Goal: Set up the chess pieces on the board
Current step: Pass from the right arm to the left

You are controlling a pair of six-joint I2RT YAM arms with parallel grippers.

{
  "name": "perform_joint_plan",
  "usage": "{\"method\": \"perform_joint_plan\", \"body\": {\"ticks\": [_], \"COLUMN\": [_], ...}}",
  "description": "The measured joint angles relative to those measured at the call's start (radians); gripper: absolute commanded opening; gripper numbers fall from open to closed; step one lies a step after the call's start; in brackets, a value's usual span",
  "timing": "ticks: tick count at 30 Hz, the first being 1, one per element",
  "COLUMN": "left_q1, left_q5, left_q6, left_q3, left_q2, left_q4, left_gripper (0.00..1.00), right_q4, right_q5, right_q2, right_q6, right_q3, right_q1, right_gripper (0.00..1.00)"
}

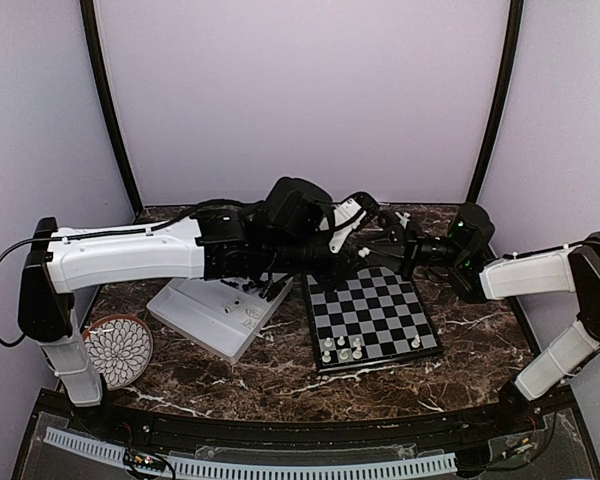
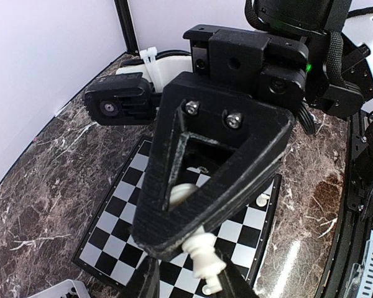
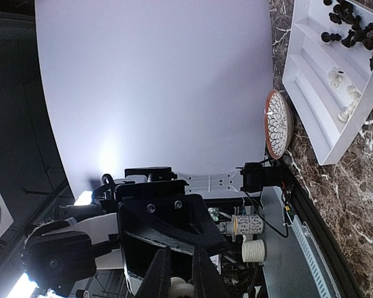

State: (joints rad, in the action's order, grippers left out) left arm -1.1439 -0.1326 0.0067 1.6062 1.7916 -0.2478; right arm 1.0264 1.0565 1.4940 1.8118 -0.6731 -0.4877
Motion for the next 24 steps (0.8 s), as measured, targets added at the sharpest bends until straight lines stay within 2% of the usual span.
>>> {"method": "perform_joint_plan", "body": {"ticks": [8, 15, 24], "left_q1": [0.0, 0.0, 0.0], "left_q5": [0.0, 0.0, -0.006], "left_q6": [-0.018, -0.063, -0.125], "left_q3": [0.0, 0.002, 0.003], "left_q2": [0.0, 0.0, 0.0], "left_q4": [0.01, 0.015, 0.016], "left_gripper": [0.29, 0.32, 0.2], "right_q4": [0.014, 0.023, 0.046], "right_q5": [-0.003, -0.006, -0.013], "right_q2": [0.0, 0.0, 0.013], "right_q6": [0.0, 0.001, 0.009], "right_q3": [0.0, 0.0, 0.0], "right_q1": [0.003, 0.004, 0.01], "right_gripper": [0.0, 0.0, 0.0]}}
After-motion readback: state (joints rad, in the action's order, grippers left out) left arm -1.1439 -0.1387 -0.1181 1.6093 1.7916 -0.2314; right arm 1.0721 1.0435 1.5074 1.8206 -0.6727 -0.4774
